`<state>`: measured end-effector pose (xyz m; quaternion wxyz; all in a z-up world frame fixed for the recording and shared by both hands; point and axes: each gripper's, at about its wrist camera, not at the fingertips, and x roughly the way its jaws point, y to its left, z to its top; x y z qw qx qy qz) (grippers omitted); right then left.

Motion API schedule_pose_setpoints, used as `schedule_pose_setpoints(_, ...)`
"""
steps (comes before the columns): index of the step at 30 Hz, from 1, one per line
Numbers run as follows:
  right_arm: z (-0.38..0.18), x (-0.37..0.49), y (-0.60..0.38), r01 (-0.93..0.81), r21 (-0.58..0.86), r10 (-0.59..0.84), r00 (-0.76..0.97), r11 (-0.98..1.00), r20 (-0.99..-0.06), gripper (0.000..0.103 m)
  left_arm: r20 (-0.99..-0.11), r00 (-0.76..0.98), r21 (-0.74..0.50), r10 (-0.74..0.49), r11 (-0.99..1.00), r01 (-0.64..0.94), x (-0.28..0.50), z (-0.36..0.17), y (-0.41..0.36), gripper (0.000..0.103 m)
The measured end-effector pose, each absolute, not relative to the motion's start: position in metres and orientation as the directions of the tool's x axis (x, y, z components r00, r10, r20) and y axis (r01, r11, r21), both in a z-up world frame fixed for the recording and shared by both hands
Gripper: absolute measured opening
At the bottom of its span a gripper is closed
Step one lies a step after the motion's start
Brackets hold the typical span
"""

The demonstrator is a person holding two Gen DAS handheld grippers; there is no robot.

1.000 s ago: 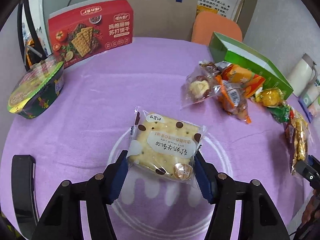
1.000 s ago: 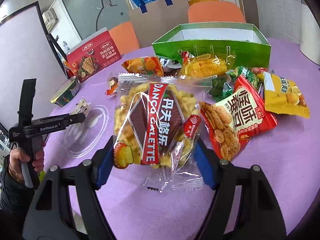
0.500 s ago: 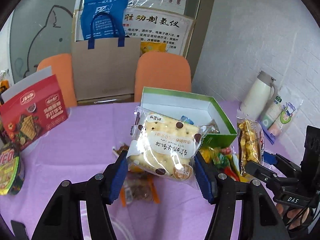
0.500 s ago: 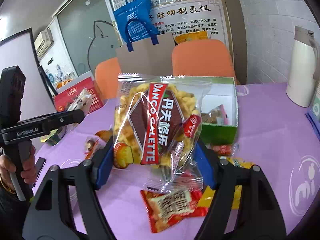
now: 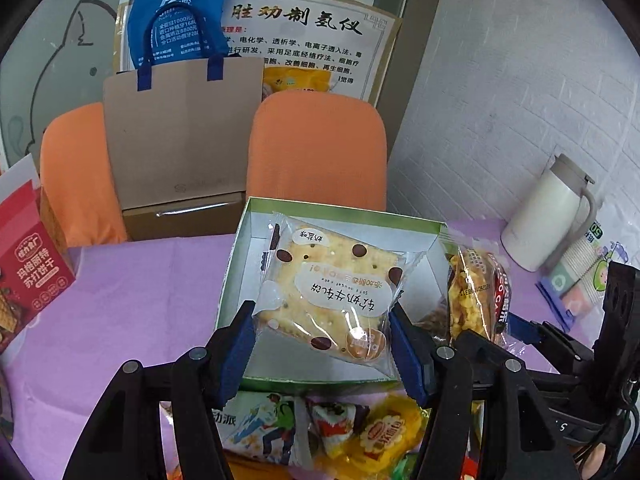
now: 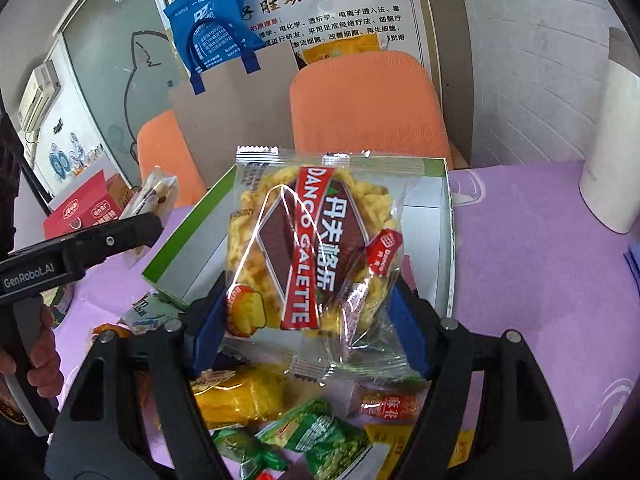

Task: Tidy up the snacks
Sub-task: 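Lower both held packets into the green box and open both grippers, then withdraw both grippers from the box toward the remaining snacks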

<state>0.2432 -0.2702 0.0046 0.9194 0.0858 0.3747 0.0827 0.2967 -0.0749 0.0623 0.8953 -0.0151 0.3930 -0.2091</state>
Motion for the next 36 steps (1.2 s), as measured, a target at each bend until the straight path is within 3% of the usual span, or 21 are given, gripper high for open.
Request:
schedule_pose_setpoints(1, 0.002, 0.246, -0.268, -0.092, 0.194, 0.201, 0.705, 0.977, -0.68, 0.083, -0.697, 0.599, -0.198, -0.395, 0.908, 0.368, 0.301, 0.059, -0.077, 0.066)
schedule_pose_setpoints(3, -0.001, 0.246, -0.266, -0.104, 0.153, 0.181, 0.709, 0.983, -0.681, 0.094, -0.687, 0.599, -0.217, -0.412, 0.902, 0.372, 0.309, 0.053, -0.078, 0.083)
schedule_pose_setpoints(4, -0.002, 0.244, -0.267, -0.113, 0.154, 0.188, 0.709, 0.982, -0.68, 0.099, -0.69, 0.603, -0.22, -0.4, 0.91, 0.352, 0.312, 0.05, -0.076, 0.099)
schedule_pose_setpoints(5, -0.001, 0.242, -0.269, -0.116, 0.164, 0.197, 0.713, 0.98, -0.673, 0.102, -0.694, 0.609, -0.219, -0.383, 0.919, 0.328, 0.313, 0.049, -0.074, 0.103)
schedule_pose_setpoints(13, 0.018, 0.213, -0.28, -0.1, 0.198, 0.207, 0.734, 0.975, -0.646, 0.102, -0.706, 0.622, -0.164, -0.339, 0.933, 0.321, 0.297, 0.044, -0.067, 0.103)
schedule_pose_setpoints(25, 0.066, 0.109, -0.274, -0.13, 0.22, 0.228, 0.827, 0.967, -0.513, 0.102, -0.655, 0.673, -0.123, -0.343, 0.928, 0.352, 0.217, 0.089, -0.051, 0.103)
schedule_pose_setpoints(29, 0.05, 0.073, -0.274, -0.086, 0.212, 0.188, 0.831, 0.973, -0.523, 0.102, -0.668, 0.658, -0.109, -0.347, 0.921, 0.374, 0.186, 0.085, -0.046, 0.103)
schedule_pose_setpoints(36, 0.004, 0.034, -0.285, 0.007, 0.271, 0.162, 0.789, 0.963, -0.593, 0.102, -0.718, 0.54, -0.214, -0.44, 0.877, 0.429, 0.146, 0.043, -0.043, 0.103)
